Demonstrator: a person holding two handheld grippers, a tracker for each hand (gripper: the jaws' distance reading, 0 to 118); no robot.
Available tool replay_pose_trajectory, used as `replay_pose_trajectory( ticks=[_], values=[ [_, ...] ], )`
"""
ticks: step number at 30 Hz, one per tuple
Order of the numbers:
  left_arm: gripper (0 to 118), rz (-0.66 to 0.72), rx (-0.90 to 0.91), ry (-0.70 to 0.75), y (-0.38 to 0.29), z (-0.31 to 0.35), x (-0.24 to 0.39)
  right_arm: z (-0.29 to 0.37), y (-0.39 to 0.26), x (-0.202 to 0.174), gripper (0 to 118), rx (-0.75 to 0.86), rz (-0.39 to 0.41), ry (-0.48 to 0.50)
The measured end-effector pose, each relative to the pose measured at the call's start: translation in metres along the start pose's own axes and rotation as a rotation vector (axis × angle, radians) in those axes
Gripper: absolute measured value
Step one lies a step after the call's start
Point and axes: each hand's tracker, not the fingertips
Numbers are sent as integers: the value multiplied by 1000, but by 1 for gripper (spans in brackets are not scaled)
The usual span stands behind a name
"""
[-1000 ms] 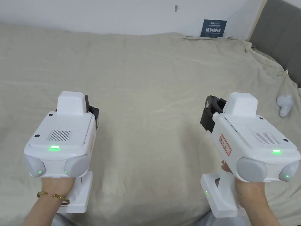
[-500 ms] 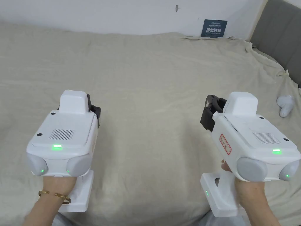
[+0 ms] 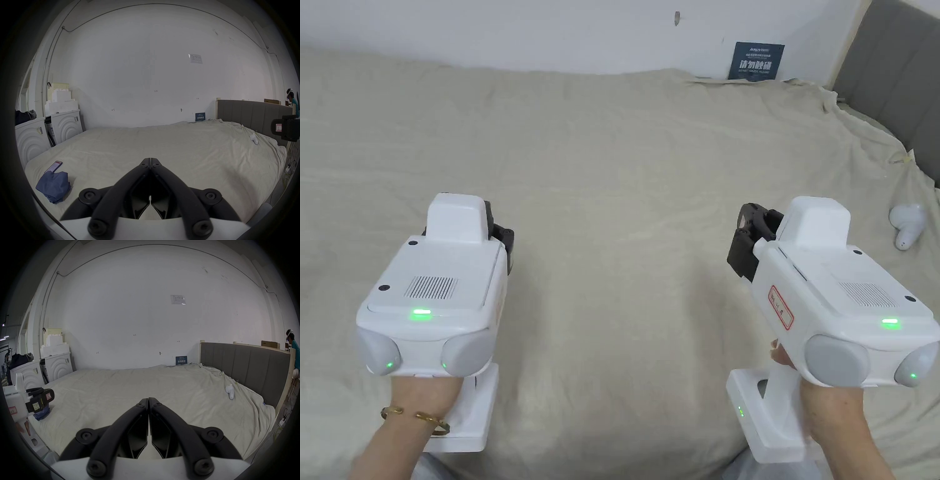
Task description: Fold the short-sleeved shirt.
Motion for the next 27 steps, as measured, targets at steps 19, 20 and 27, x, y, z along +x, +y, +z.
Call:
replay_pose_trajectory(
  ticks=[19,20,27],
  values=[
    [118,100,-124,-27,-1,12,-2,5,48,-4,117,-420,-171,-176],
    [118,95,-129,-28,-3,12,-2,7,47,-7,117,-401,-145,-174],
    [118,49,-141,-24,-11,13,1,16,46,-19,117,-389,-72,-184]
  ],
)
